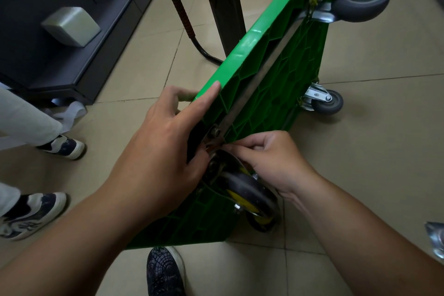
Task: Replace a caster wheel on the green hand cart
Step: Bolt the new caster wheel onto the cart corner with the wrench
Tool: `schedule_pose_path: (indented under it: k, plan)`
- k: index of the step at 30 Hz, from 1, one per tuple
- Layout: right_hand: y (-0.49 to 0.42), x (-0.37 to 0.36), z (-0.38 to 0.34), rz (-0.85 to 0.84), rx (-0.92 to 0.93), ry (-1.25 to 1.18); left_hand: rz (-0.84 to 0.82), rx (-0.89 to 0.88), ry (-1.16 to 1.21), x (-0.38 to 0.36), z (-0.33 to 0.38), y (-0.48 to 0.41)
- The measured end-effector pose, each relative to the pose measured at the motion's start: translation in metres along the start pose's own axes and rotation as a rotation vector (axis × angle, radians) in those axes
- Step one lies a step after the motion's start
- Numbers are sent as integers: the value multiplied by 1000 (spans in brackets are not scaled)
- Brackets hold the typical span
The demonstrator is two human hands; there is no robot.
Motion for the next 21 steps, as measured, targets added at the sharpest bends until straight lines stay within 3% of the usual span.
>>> schedule_pose_path:
  k: [12, 17, 21]
  plan:
    - [6, 3, -18, 14, 738, 684, -1, -8, -5, 0, -3, 0]
    - [4, 3, -16, 58, 742, 732, -4, -10, -13, -1, -2, 1]
    - [0, 8, -9, 60, 554, 589, -5, -6, -22, -1, -2, 0]
Point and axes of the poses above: each hand's wrist, its own y-axis away from the middle knuckle, its own x-axis out of the back of the hand, z = x × y, the point moved 4 cm from there along -y, towards the middle knuckle, and after that the axes turned 3 degrees about -x, right-handed, at the moved point
